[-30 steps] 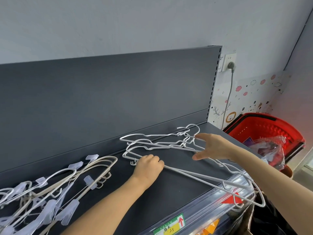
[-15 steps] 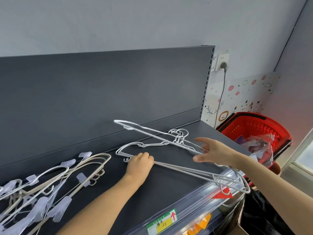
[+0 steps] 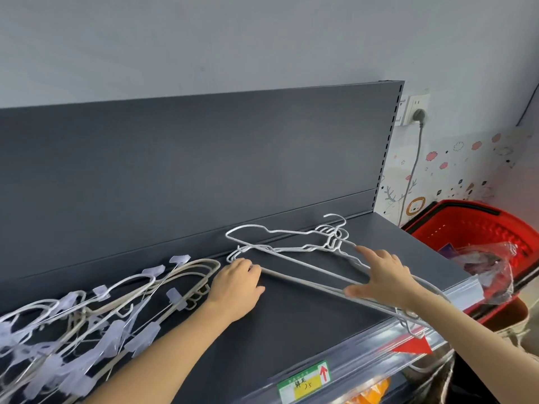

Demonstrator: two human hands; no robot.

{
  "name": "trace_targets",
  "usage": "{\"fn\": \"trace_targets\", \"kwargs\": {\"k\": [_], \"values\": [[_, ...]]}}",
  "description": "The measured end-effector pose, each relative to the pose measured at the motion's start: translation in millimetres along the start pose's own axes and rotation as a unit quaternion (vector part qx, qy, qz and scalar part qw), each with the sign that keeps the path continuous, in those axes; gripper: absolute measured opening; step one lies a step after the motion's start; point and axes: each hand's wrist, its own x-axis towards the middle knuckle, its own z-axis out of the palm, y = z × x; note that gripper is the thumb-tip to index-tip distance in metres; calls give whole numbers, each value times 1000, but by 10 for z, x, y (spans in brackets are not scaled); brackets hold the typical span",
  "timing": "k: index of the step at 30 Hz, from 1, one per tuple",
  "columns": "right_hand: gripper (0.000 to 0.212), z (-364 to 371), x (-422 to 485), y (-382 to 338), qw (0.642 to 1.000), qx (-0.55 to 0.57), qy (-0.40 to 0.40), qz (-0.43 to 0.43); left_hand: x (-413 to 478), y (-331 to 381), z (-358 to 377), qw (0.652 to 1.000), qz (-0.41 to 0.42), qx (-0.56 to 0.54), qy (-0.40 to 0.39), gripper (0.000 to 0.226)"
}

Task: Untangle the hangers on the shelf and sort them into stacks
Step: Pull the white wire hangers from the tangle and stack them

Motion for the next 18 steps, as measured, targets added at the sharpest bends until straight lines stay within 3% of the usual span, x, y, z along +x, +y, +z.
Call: {"fn": "trace_targets", "kwargs": {"k": [11,18], "values": [[114,182,3,20,995,-76,-69,-21,-222,-384,-143,1000,-20,18,-11,43],[109,155,-104,-677,992,-47,-31,-112,-507,-591,-355,999,-21,-7,34,40]]}}
